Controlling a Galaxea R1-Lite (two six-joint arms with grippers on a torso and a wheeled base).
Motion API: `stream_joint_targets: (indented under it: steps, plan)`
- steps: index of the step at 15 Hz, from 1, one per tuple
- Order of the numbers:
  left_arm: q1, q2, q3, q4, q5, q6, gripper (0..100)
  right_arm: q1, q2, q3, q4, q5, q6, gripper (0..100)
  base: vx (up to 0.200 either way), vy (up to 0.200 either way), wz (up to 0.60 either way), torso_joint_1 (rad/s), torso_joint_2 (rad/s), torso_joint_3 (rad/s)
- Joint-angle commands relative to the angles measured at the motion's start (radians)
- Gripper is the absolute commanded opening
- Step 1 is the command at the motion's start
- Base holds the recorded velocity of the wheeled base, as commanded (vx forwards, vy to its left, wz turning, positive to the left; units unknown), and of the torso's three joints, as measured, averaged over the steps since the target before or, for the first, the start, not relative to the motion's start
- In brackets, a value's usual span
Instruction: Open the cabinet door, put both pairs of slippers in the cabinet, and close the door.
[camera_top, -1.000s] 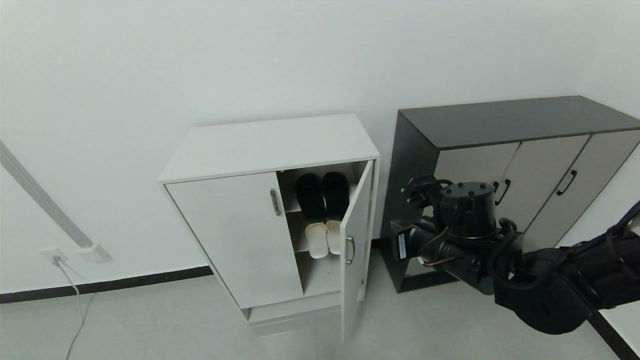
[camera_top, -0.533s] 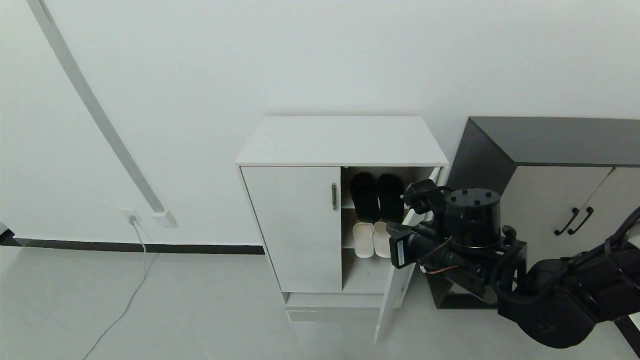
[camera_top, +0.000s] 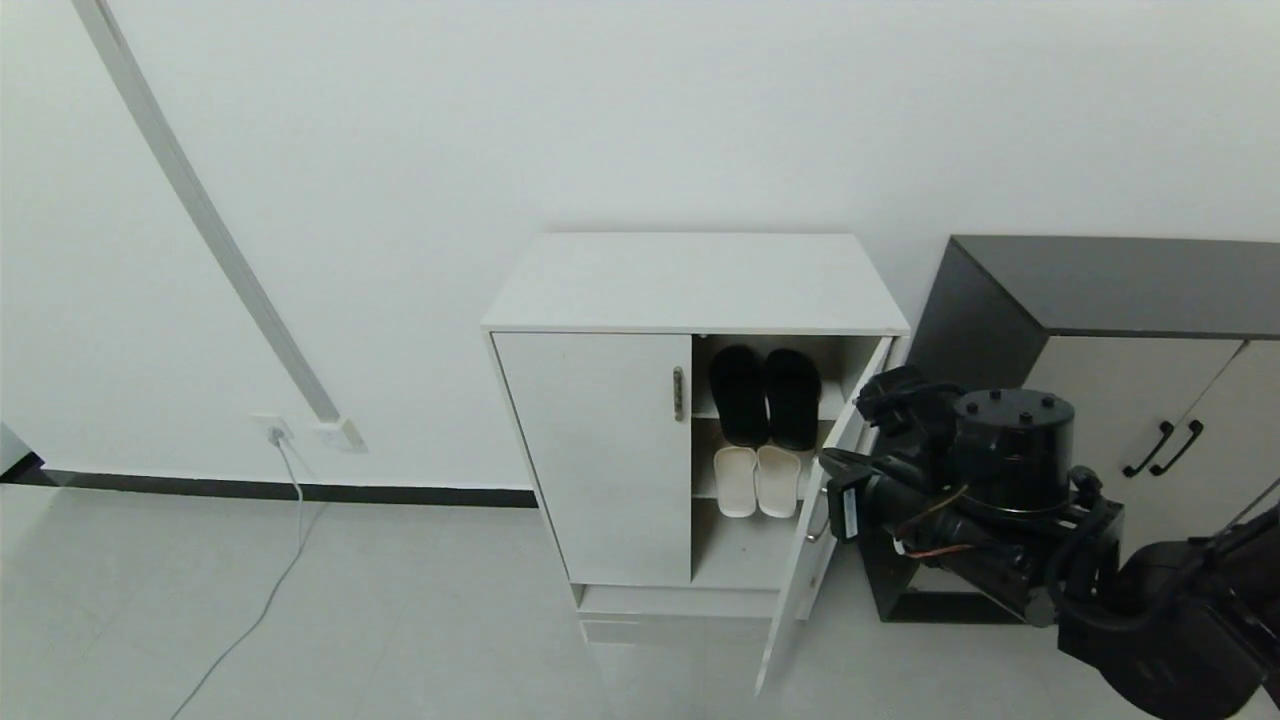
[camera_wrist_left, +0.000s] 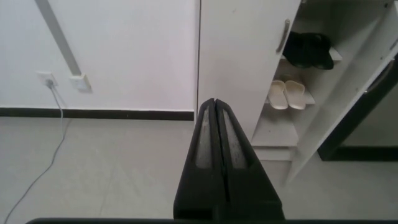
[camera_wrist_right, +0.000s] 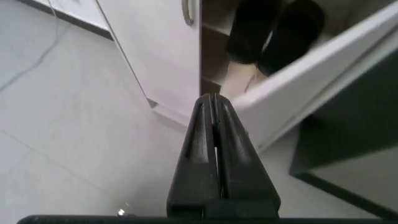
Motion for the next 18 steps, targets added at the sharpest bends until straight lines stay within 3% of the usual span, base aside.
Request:
stream_joint_targets:
  steps: [1, 3, 7, 10, 18]
  plan:
    - [0.001, 0.001, -0.001, 0.000, 0.000, 0.000, 0, -0.045, -0.121, 0.118, 0.002, -0.017, 0.000, 0, 0.000, 0.000, 0.00, 0.000, 0.00, 0.000]
    - [0.001, 0.001, -0.001, 0.000, 0.000, 0.001, 0, -0.054, -0.160, 0.224, -0.001, -0.014, 0.003, 0, 0.000, 0.000, 0.00, 0.000, 0.00, 0.000]
    - [0.001, 0.001, 0.000, 0.000, 0.000, 0.001, 0, -0.054, -0.168, 0.344, -0.030, -0.012, 0.033, 0, 0.200, 0.000, 0.00, -0.005, 0.00, 0.005]
    - [0.001, 0.001, 0.000, 0.000, 0.000, 0.001, 0, -0.054, -0.158, 0.413, -0.072, -0.004, 0.038, 0, 0.000, 0.000, 0.00, 0.000, 0.00, 0.000]
    - [0.001, 0.001, -0.001, 0.000, 0.000, 0.000, 0, -0.054, 0.013, 0.309, -0.089, 0.017, 0.080, 0, 0.000, 0.000, 0.00, 0.000, 0.00, 0.000]
